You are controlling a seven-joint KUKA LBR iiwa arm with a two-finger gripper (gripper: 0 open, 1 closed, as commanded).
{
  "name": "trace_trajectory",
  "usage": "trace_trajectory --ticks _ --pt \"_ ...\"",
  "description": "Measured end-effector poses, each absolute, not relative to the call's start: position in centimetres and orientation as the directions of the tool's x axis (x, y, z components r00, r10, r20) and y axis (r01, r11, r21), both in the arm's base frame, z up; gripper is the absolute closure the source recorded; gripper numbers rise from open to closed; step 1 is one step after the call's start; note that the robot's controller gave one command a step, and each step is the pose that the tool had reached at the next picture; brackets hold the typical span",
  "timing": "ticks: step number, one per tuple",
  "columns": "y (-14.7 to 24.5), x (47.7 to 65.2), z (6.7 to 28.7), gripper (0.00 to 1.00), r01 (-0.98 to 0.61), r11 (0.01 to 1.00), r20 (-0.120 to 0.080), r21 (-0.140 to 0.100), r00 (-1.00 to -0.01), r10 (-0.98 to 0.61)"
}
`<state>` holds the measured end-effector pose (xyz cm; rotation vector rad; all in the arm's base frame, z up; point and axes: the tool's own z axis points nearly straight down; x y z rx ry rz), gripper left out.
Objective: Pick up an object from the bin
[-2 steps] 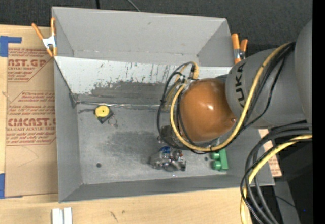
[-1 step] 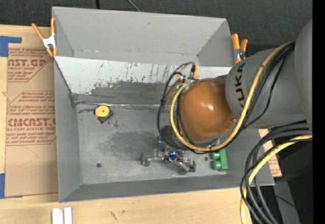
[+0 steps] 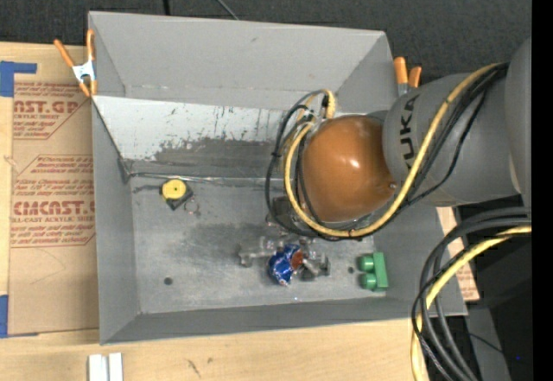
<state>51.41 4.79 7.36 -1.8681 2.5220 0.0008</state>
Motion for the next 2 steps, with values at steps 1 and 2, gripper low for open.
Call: trace_trajectory --ticks 1,2 --pt "4.8 51.3 7.3 1.0 -0.957 0.291 -0.003 0.002 -0.291 -0.957" --pt "7.0 50.7 20.6 1.0 -0.964 0.264 -0.005 -0.007 -0.264 -0.964"
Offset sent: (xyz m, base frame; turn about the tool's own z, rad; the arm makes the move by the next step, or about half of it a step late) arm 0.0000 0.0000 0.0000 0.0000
